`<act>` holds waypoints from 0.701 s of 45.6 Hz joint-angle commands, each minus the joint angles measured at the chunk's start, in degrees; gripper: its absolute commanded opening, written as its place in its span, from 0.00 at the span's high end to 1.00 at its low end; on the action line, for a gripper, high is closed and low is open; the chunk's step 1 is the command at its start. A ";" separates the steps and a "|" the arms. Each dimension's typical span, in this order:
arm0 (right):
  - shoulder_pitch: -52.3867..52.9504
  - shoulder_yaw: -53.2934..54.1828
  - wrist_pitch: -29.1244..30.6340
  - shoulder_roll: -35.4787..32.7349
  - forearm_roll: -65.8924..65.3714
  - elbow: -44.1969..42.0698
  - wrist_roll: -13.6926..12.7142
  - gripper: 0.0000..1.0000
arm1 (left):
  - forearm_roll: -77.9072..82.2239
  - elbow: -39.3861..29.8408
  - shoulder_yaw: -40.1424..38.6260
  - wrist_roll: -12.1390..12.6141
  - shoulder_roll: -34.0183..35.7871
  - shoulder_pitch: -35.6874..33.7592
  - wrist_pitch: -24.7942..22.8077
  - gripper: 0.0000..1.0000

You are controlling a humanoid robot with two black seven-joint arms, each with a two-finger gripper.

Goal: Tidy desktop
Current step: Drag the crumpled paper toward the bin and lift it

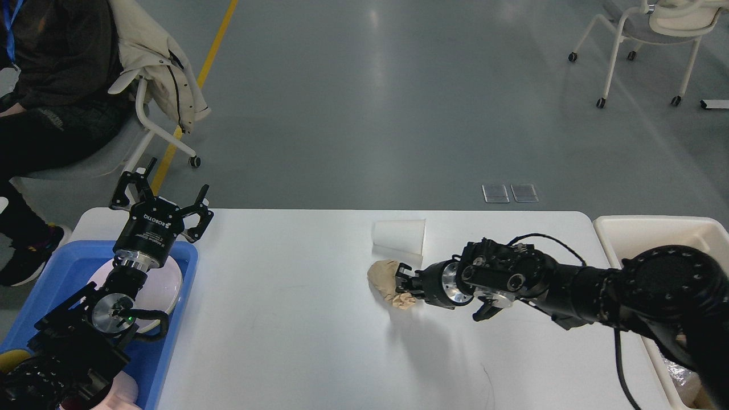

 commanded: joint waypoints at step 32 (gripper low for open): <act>72.68 -35.99 42.18 -37.38 -20.08 35.07 0.35 1.00 | 0.00 0.00 -0.17 0.00 0.25 0.52 0.00 0.00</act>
